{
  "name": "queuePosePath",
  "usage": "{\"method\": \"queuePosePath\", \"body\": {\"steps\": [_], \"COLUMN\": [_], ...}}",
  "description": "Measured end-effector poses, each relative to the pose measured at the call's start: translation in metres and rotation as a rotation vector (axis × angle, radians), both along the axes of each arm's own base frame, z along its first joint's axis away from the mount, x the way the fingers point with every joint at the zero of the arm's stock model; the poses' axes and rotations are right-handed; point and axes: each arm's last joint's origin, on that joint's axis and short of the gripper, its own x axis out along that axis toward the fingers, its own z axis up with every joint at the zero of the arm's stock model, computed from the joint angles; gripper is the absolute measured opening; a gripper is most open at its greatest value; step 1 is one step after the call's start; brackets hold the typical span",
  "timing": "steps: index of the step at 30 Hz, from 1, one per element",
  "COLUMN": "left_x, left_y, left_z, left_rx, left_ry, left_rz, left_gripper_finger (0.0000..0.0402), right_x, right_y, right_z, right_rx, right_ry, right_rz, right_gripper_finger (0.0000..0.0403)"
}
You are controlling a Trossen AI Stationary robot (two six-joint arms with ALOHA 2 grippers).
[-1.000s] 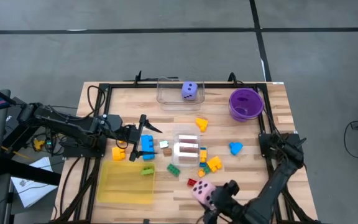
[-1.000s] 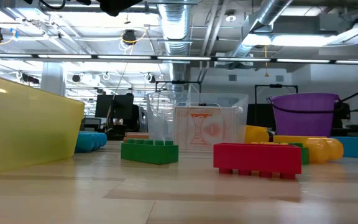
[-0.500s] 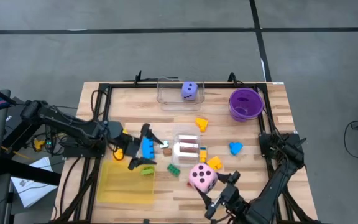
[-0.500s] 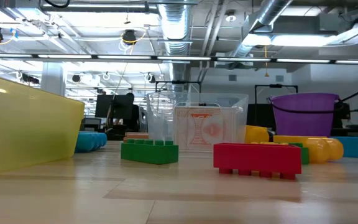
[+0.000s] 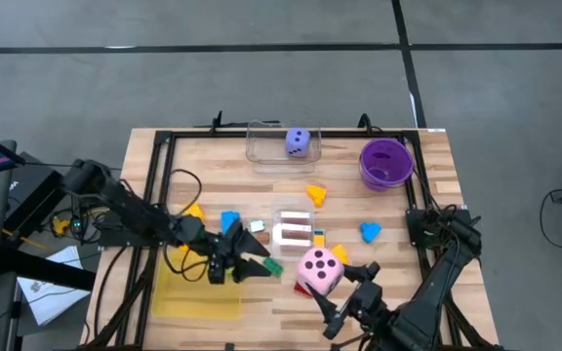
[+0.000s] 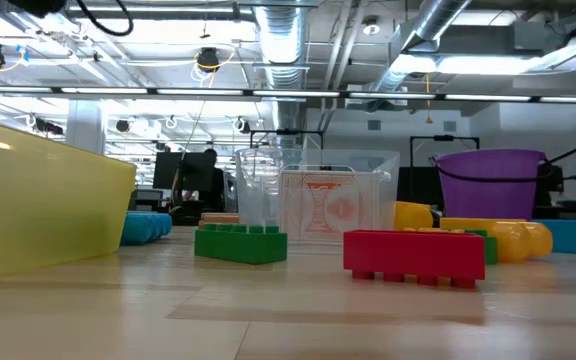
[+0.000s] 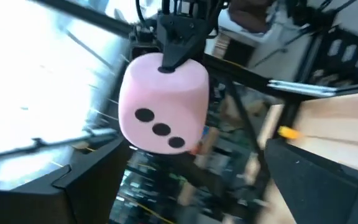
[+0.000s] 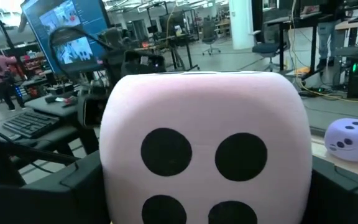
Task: Pick & Place Toys
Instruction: Put the pink die into the top transparent bin
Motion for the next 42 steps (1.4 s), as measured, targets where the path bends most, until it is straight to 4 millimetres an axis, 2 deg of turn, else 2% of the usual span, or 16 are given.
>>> {"method": "queuePosePath", "body": {"steps": [5, 10, 20, 26, 38, 42], "left_x": [0.016, 0.029, 0.03, 0.029, 0.027, 0.027], "left_y": [-0.014, -0.027, -0.034, -0.034, -0.038, -0.038], "left_z": [-0.006, -0.005, -0.003, -0.002, -0.002, 0.001], "left_rx": [0.051, 0.047, 0.031, 0.044, 0.082, 0.076], "left_ry": [-0.091, -0.11, -0.111, -0.12, -0.142, -0.163], "left_rz": [0.001, -0.01, -0.032, -0.039, -0.033, -0.04], "left_gripper_finger": [0.0396, 0.0398, 0.04, 0.04, 0.04, 0.04], "right_x": [0.004, 0.009, 0.032, 0.051, 0.069, 0.081], "right_y": [0.012, 0.018, 0.025, 0.021, 0.006, -0.001], "right_z": [-0.003, -0.001, 0.005, 0.011, 0.011, 0.015], "right_rx": [-0.001, 0.003, 0.009, -0.012, -0.008, -0.015], "right_ry": [0.004, 0.032, 0.121, 0.165, 0.198, 0.206], "right_rz": [0.016, 0.03, 0.084, 0.115, 0.106, 0.115], "right_gripper_finger": [0.0347, 0.0347, 0.0348, 0.0348, 0.0348, 0.0348]}}
